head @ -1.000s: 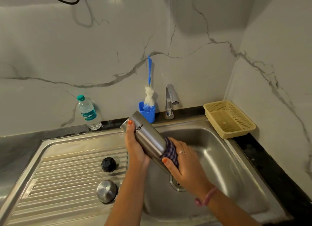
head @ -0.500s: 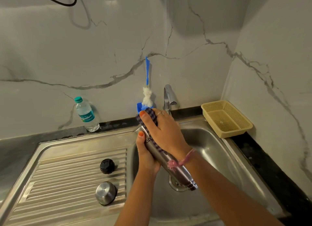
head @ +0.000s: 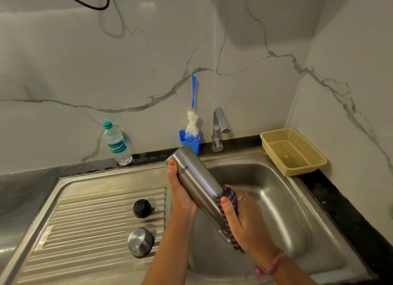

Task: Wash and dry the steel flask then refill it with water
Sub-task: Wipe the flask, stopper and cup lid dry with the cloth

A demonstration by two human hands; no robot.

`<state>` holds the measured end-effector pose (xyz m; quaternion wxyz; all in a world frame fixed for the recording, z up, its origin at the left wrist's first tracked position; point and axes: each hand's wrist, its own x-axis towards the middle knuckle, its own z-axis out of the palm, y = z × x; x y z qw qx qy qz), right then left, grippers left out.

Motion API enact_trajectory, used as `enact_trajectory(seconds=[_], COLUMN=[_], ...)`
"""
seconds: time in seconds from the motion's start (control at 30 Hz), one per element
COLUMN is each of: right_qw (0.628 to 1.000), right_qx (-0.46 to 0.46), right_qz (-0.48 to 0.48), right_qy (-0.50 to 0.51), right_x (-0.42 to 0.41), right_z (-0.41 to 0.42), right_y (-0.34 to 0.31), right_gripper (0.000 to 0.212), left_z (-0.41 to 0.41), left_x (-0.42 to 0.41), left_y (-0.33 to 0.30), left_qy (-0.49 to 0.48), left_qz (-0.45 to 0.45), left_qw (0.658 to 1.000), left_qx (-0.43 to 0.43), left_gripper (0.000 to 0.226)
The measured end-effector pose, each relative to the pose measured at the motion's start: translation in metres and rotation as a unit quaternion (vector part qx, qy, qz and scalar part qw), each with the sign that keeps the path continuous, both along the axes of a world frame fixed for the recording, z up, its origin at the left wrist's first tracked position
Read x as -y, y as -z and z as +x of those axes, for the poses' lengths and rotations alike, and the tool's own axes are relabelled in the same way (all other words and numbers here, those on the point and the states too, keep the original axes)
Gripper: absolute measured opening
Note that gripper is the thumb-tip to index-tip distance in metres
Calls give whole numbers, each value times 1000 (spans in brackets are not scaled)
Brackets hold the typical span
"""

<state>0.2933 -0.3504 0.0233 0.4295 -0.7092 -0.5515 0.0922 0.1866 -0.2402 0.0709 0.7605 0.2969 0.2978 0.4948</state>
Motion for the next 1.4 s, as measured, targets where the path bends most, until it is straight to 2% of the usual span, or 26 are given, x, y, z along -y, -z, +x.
enact_trajectory(seconds=[0.07,0.17,0.23,0.3,0.37,0.4,0.5,0.57,0.7,0.83,0.9,0.93,1.0,1.07,1.13,1.2,1.27,1.4], right_qw=[1000,993,985,971,939,916,851,844,828,807,808,827,904,967,996,991,967,960], right_qx=[-14,-103,-152,-191,-254,-308,-455,-471,-497,-523,-537,-519,-391,-225,-54,126,238,258], right_qz=[28,36,-17,-90,-169,-186,-161,-153,-171,-200,-183,-160,-119,-63,-46,-36,-16,-12], right_qy=[0,-40,-73,-114,-157,-178,-205,-204,-197,-186,-158,-144,-124,-105,-58,23,89,111], right_x=[-13,-36,-49,-59,-61,-59,-47,-39,-21,4,10,13,16,20,23,26,29,30], right_z=[-6,-11,-7,3,13,16,19,22,26,25,19,16,9,3,-3,-9,-17,-19], right_y=[-19,-59,-83,-95,-96,-91,-71,-64,-58,-45,-41,-39,-38,-32,-22,-9,2,13], right_gripper=[60,60,60,76,94,93,66,61,53,73,60,52,49,59,76,83,84,87], left_z=[3,9,12,11,8,6,4,4,4,2,1,1,2,4,7,10,11,10], left_x=[4,15,19,18,13,12,12,15,17,7,5,5,6,6,5,4,5,5], left_y=[-1,0,2,0,-2,-2,-5,-5,-3,-5,-6,-7,-9,-11,-13,-16,-17,-12], left_qy=[29,63,50,34,29,29,24,13,-9,-34,-48,-55,-79,-116,-152,-180,-200,-213], left_qz=[6,9,34,59,74,79,91,90,62,52,41,36,19,-1,-22,-43,-59,-91], left_qw=[1000,998,998,998,997,996,995,994,995,995,995,995,993,988,980,973,966,959], left_qx=[-7,-23,-9,5,-1,-7,-37,-62,-72,-75,-76,-79,-86,-105,-125,-138,-151,-163], left_gripper=[118,114,108,101,104,106,111,108,88,56,52,54,58,56,48,48,55,61])
